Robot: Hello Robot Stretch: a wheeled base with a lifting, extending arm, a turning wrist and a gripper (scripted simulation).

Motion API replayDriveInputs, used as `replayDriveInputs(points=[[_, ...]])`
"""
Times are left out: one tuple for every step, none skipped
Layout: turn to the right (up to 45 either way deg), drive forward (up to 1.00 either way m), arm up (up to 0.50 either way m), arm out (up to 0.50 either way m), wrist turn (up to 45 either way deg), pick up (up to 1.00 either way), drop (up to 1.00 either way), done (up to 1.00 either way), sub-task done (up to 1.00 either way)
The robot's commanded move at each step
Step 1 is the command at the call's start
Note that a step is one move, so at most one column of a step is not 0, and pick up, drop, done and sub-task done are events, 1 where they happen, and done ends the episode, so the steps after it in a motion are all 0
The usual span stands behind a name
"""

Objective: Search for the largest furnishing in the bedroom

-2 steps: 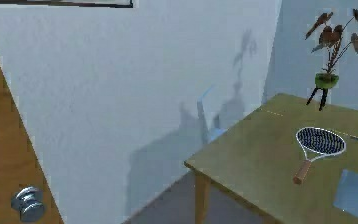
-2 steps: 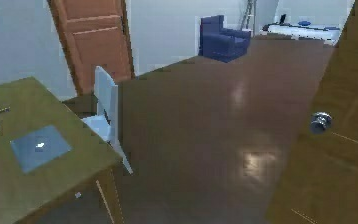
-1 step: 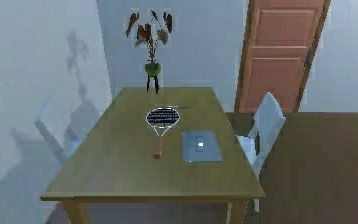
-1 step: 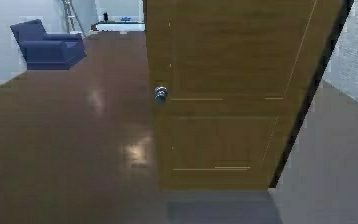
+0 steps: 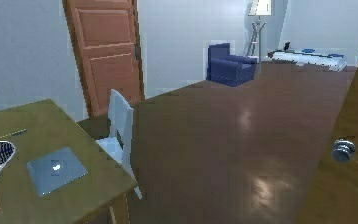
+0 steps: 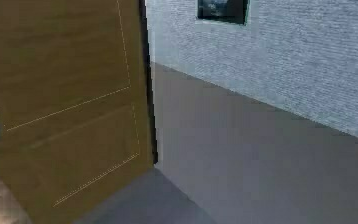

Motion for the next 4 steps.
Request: replayDriveInputs(points=[[24.0,0.00,0.00,0.00,0.0,0.00,0.00,0.00,0.00],[0.0,1.00,0.00,0.00,0.0,0.00,0.00,0.00,0.00],[9.0,0.00,0.00,0.00,0.0,0.00,0.00,0.00,0.00],[0.0,0.20,0.00,0.00,0.0,0.00,0.00,0.00,0.00]])
